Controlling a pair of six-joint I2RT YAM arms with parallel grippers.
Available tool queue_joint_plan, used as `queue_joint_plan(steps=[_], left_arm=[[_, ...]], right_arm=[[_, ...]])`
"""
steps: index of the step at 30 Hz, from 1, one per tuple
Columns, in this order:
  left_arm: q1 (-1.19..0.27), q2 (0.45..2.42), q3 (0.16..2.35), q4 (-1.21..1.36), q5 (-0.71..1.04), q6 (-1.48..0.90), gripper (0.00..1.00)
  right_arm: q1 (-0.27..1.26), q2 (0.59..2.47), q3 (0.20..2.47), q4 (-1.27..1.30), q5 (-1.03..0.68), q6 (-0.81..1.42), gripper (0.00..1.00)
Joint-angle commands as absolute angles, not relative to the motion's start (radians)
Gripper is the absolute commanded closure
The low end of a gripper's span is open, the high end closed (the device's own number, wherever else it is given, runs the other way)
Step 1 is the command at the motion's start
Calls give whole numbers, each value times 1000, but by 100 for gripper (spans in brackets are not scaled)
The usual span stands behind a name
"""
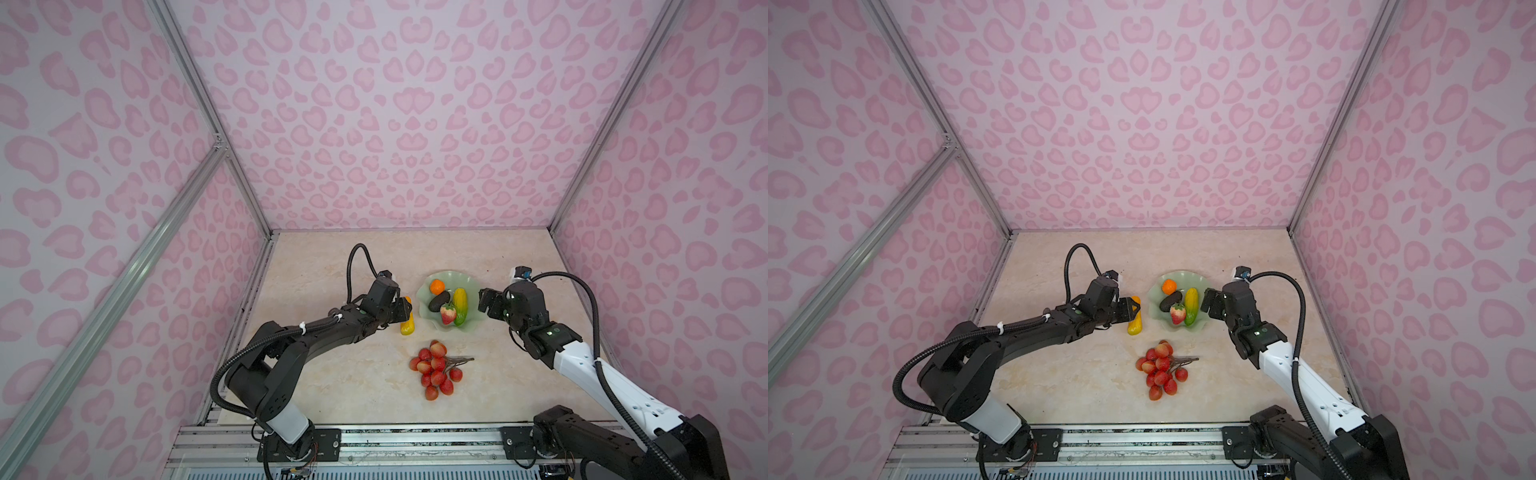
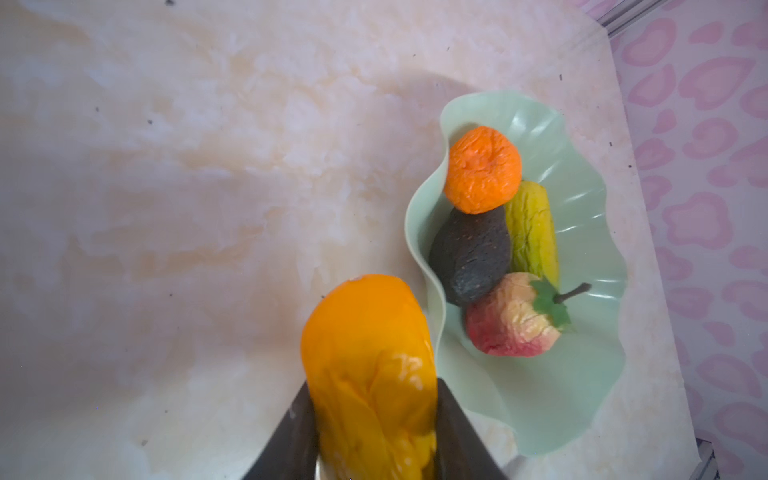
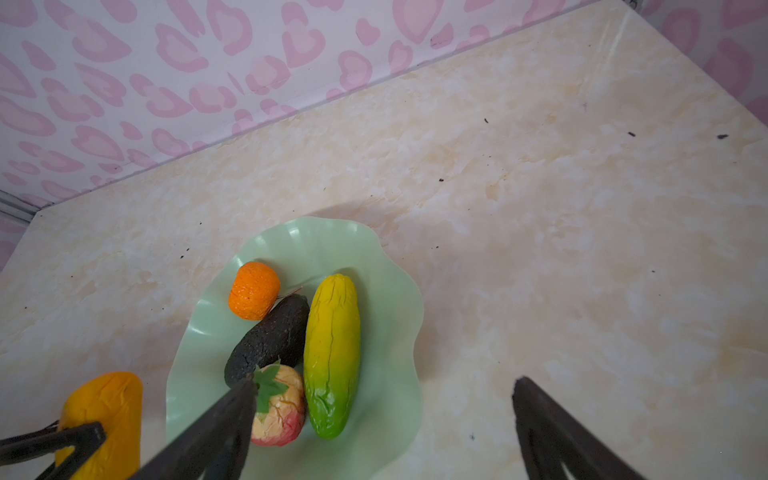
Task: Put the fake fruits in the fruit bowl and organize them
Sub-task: 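Lower the mango into the bowl beside the yellow-green fruit, open left gripper, then grasp the red lychee bunch by its stems with the right gripper while the left withdraws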
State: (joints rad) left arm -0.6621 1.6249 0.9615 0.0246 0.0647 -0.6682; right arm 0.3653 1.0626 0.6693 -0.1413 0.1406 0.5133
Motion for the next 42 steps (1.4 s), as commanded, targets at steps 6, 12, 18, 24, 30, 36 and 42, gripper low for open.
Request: queue_joint_plan(steps=[6, 12, 18, 24, 30, 36, 42], left_arm=[[-716, 1750, 1258, -64, 148, -503, 67], [-765, 1920, 1464, -76, 190, -479, 67], [-805, 2079, 1633, -64, 231, -500, 67], [-833, 2217, 1756, -93, 251, -513, 66], [-835, 2266, 1772, -95, 262, -545, 56], [-835, 2195, 1736, -77, 234, -524, 32], [-834, 2099, 1730, -69, 184, -478, 28]], right_arm=[[357, 1021, 674, -141, 154, 519, 4], [347, 907, 638, -177, 187, 516, 4], [314, 801, 609, -207, 192, 511, 5], [289, 763, 603, -232, 178, 509, 5], [278, 752, 589, -232, 166, 514, 5], [275, 761, 590, -238, 152, 520, 6], [275, 795, 590, -270, 81, 537, 8]])
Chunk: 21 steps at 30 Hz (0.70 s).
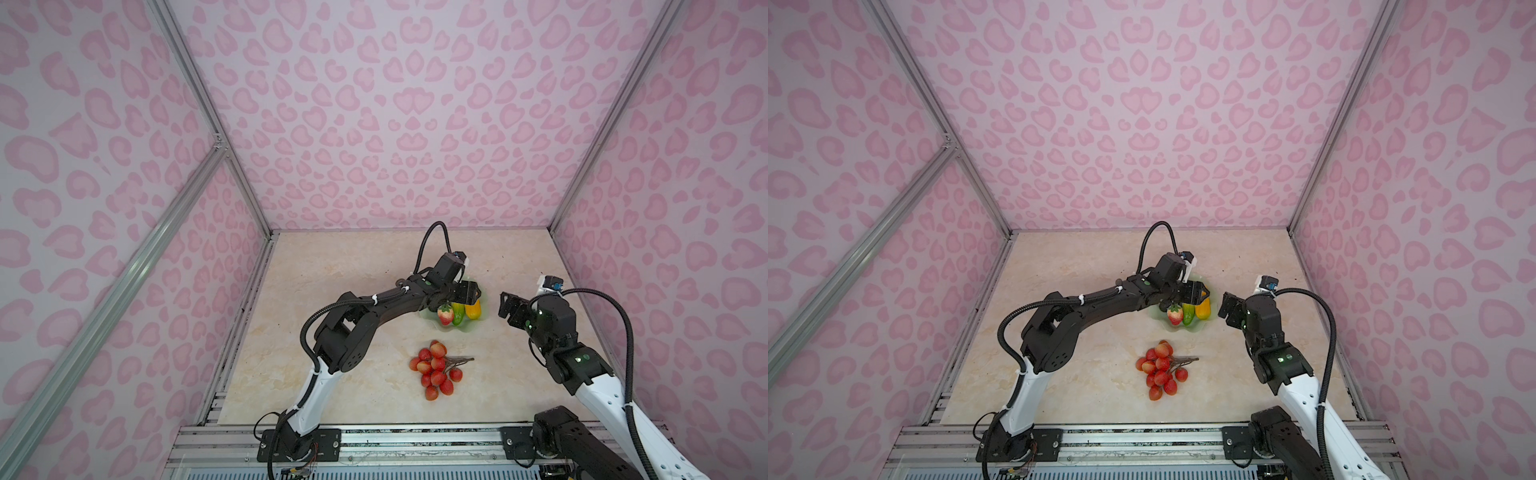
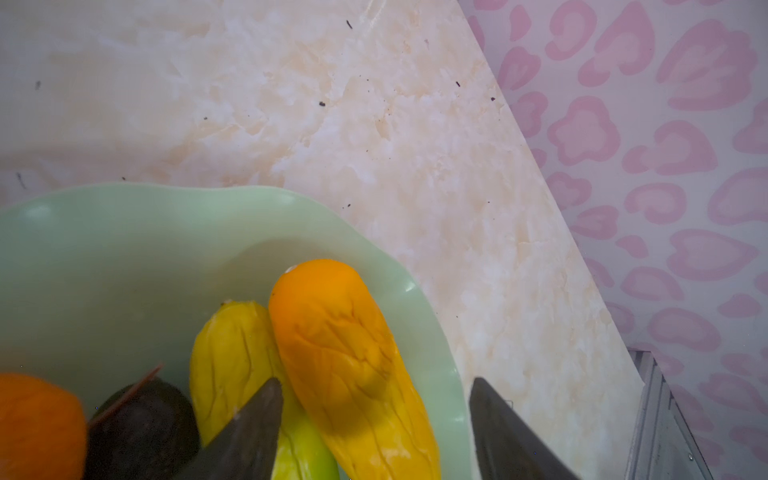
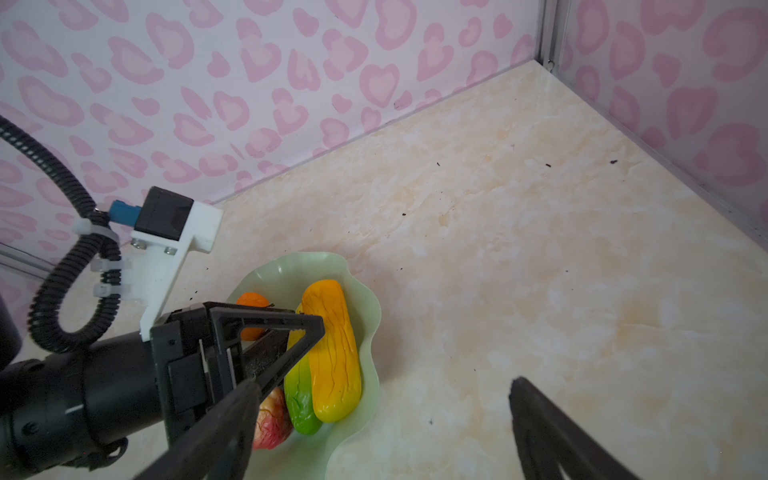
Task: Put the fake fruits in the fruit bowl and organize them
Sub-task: 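Grasp the red lychee bunch by its stems with the right gripper while the left withdraws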
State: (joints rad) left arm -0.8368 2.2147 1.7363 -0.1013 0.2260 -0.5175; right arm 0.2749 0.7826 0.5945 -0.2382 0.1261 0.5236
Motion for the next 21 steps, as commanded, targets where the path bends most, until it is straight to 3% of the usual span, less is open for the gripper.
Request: queue_joint_plan(steps=[1, 8, 21], left_arm=[[-832, 2073, 1717, -58, 164, -468, 27], [-819, 1849, 1627, -14, 12, -391, 27], [-682, 1408, 1081, 114, -230, -434, 20]], right_arm=[[275, 804, 585, -273, 50, 543, 9], [293, 860, 485, -259, -193, 623, 13], [438, 942, 351, -111, -315, 800, 21]])
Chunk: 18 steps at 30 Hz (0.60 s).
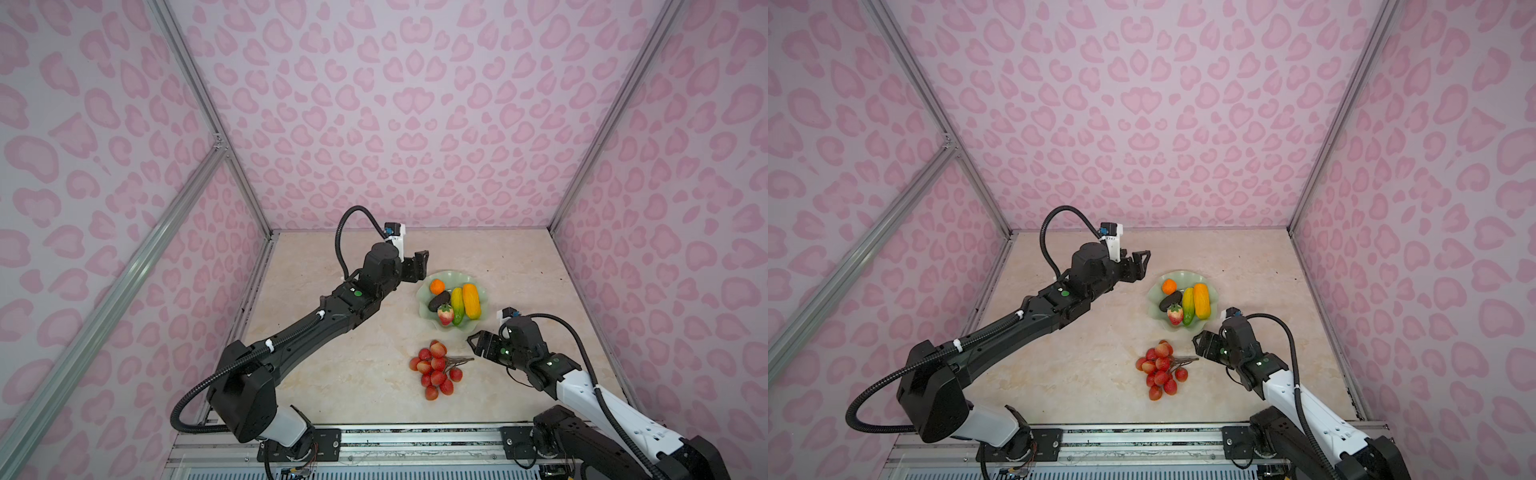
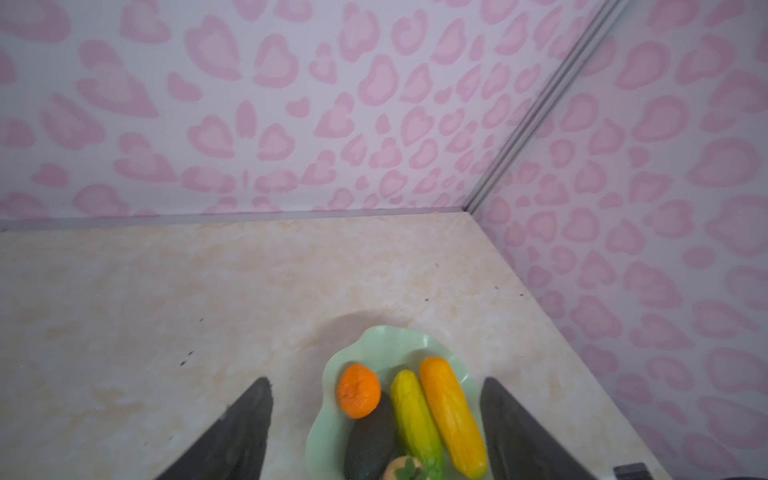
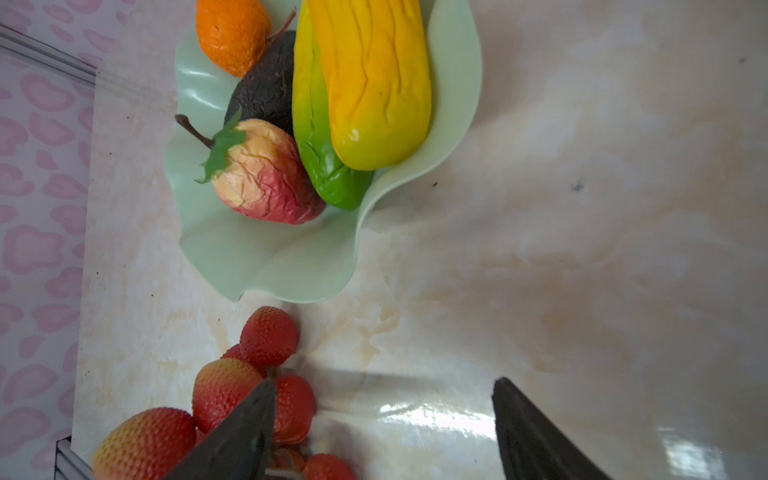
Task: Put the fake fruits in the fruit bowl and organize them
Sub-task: 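Grasp the red lychee bunch by its stems with the right gripper while the left withdraws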
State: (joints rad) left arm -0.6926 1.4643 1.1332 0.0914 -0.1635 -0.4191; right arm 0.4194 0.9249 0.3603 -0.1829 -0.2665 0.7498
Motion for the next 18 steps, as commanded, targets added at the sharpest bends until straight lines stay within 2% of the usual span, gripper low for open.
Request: queue_joint_plan(steps=[1, 7, 13, 18], left_arm=[[-674, 1383, 1044, 111, -252, -438, 19], [-614, 1262, 846, 89, -309, -502, 14], [-515, 1164, 693, 94, -258, -598, 10], [-483, 1131, 657, 80, -247, -609, 10]], right_arm=[[454, 954, 351, -103, -320, 805, 23], [526, 1024, 364, -74, -393, 823, 43], [572, 1035, 344, -65, -436, 839, 47], [580, 985, 335, -94, -449, 837, 51]])
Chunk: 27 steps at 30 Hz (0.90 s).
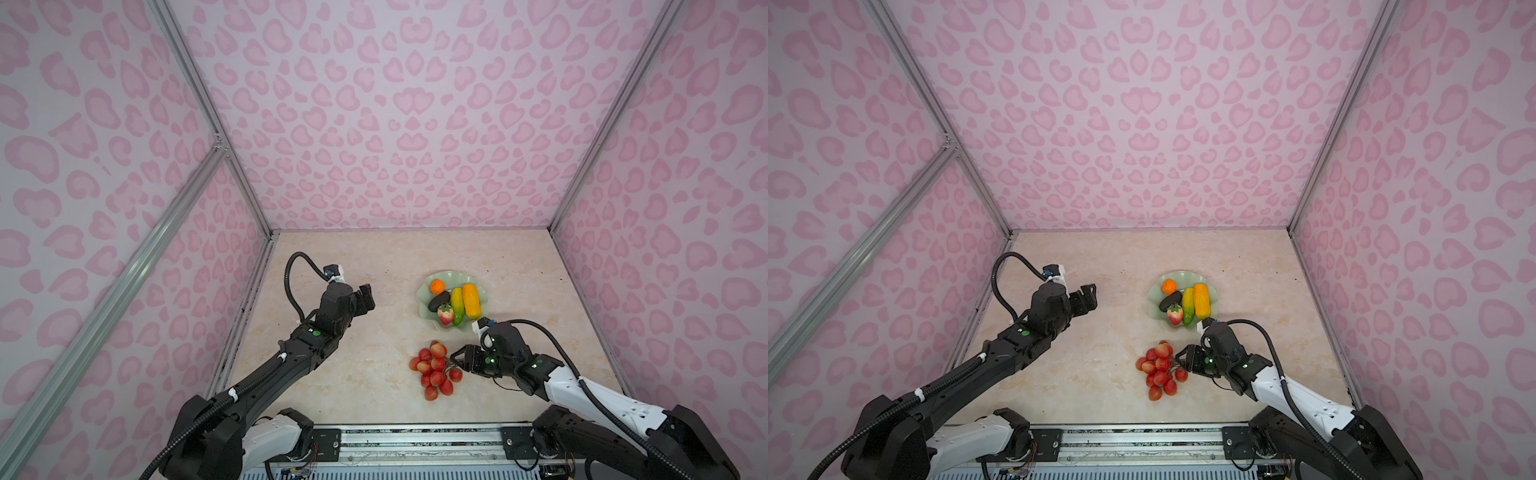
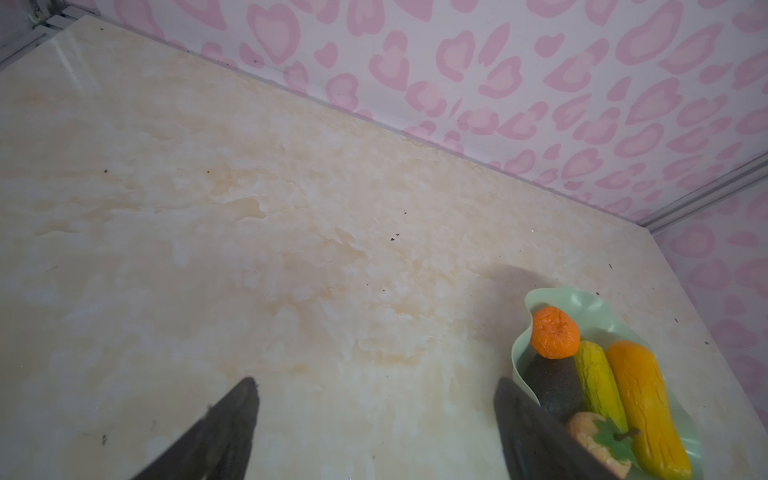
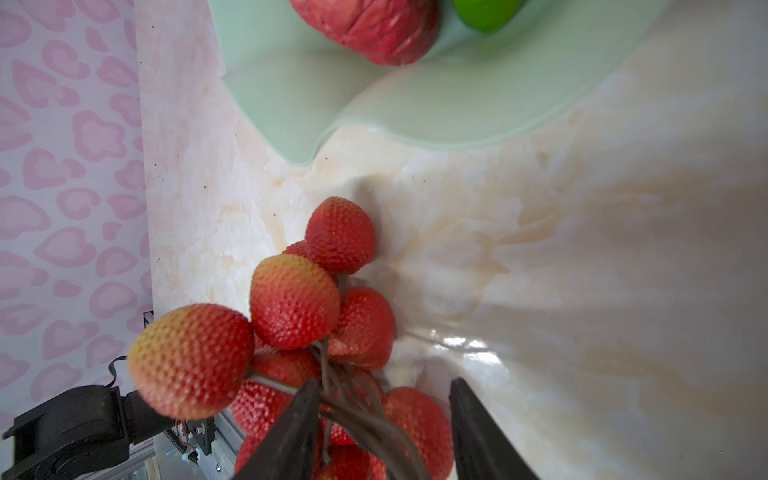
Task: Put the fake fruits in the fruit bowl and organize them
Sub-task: 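Grasp the red lychee bunch by its stems with the right gripper while the left withdraws, then lift the lychee bunch onto the fruit in the bowl and release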
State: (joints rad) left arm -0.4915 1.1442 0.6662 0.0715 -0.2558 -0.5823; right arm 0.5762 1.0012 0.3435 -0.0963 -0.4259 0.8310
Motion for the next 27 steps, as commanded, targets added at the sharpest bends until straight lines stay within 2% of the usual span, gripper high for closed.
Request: queue_joint_plan(steps=[1, 5, 9, 13, 19, 21, 25, 27], left_arm=[[-480, 1129, 655, 77, -247, -609, 10], [-473, 1130, 651, 77, -246, -613, 10], [-469, 1138, 655, 75, -232, -617, 10], [-468, 1136, 653, 71, -228, -618, 10], [-465, 1118, 647, 63, -231, -617, 11], [-465, 1116, 644, 62, -233, -618, 11], [-463, 1112, 643, 57, -231, -624, 11], [-463, 1108, 642, 57, -232, -621, 11]], right_arm=[[581, 973, 333, -103, -449, 835, 53], [583, 940, 325, -117, -443, 837, 58], [584, 926, 318, -127, -455, 838, 57], [588, 903, 304, -126, -462, 842, 63], [609, 864, 295, -171, -469, 832, 65], [612, 849, 281, -144, -456, 843, 70], [614, 847, 275, -125, -451, 850, 90], [616, 855, 278, -117, -453, 847, 96]])
